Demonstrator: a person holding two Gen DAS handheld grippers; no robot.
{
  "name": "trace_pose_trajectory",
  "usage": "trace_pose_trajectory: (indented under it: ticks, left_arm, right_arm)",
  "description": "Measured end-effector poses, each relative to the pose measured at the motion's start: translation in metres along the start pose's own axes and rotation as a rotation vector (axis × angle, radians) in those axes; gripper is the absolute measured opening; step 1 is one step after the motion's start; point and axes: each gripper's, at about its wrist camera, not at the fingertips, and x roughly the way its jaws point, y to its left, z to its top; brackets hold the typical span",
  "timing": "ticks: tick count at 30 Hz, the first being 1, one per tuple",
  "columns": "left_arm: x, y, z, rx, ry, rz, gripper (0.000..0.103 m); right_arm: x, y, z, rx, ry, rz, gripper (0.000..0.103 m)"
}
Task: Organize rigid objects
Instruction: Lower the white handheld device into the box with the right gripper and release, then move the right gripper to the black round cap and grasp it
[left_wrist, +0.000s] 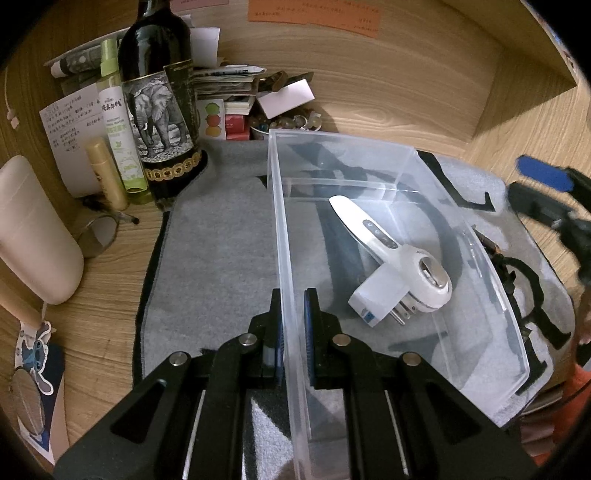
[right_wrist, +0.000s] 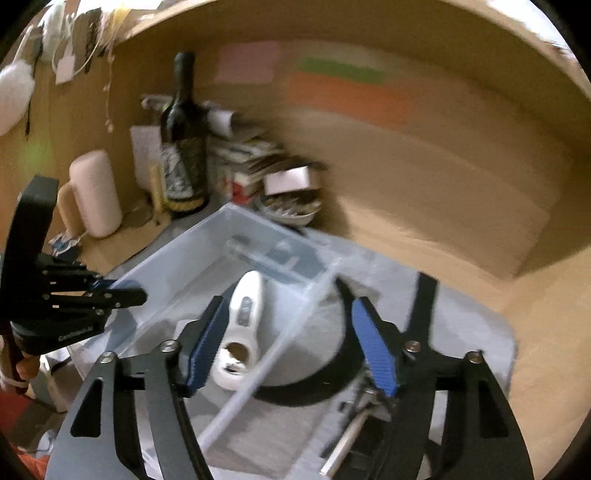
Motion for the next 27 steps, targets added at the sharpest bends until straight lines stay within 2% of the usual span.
trace_pose_trajectory:
  ticks: [8, 16, 21, 27]
  left_arm:
    - [0.0, 0.0, -0.001, 0.005, -0.003, 0.0, 0.009]
    - [0.0, 0.0, -0.001, 0.009, -0.005, 0.0, 0.009]
    - [0.0, 0.0, -0.001, 0.008, -0.005, 0.001, 0.009]
    - [0.0, 0.0, -0.001, 0.01, -0.005, 0.001, 0.009]
  right_arm:
    - [-0.032, -0.038, -0.016, 0.074, -0.023, -0.12, 0.07]
    - [-0.051, -0.078, -0.053, 0.176, 0.025, -0.235, 0.07]
    - [-0.048, -0.088, -0.08, 0.222, 0.098, -0.258, 0.07]
    - [-0.043, -0.078, -0.11, 0.273, 0.161, -0.202, 0.07]
